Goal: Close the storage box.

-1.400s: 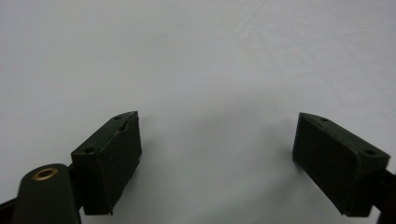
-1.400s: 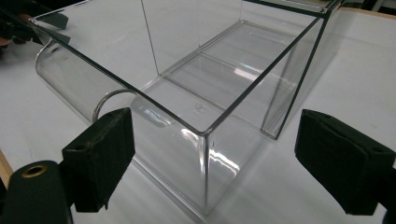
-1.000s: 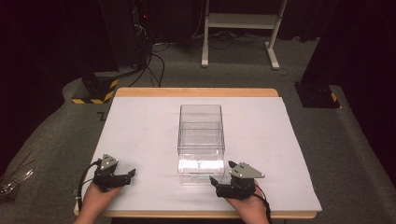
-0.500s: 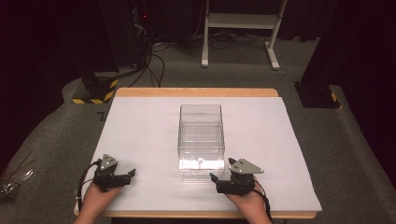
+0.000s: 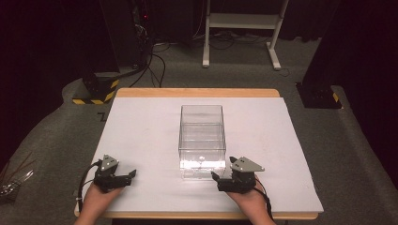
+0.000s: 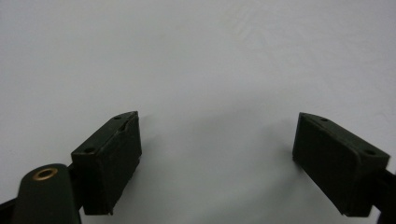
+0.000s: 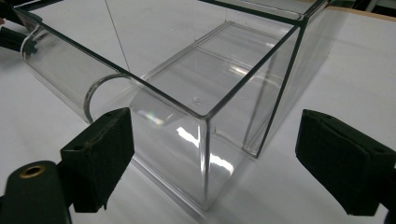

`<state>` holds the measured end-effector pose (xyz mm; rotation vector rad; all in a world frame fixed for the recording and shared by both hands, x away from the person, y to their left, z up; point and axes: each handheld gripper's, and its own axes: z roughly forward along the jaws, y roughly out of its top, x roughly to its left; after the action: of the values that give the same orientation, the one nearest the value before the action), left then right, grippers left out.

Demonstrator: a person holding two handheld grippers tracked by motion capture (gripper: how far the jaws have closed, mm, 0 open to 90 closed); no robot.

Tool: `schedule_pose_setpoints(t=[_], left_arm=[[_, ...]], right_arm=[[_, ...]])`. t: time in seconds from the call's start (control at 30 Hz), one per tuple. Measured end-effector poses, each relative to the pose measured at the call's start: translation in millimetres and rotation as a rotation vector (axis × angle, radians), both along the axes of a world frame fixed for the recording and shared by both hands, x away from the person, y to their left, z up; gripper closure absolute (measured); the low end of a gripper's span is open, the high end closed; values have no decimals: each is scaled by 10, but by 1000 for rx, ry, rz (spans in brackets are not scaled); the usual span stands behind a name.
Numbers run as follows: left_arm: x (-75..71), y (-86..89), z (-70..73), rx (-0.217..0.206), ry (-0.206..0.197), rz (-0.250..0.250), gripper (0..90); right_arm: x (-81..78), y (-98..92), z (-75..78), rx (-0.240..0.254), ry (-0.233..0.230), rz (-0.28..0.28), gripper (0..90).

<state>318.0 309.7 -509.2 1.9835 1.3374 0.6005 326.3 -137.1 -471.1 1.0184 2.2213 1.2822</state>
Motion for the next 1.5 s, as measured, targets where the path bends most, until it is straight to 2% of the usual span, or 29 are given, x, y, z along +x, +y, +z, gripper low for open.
schedule_pose_setpoints(t=[0.97,1.5], left_arm=[[-1,0,1,0,1,1,158],[1,2,1,1,0,0,158]], right_arm=[[310,1,-13,-6,21,-39,113],[515,-21,-54,8,29,-102,116]])
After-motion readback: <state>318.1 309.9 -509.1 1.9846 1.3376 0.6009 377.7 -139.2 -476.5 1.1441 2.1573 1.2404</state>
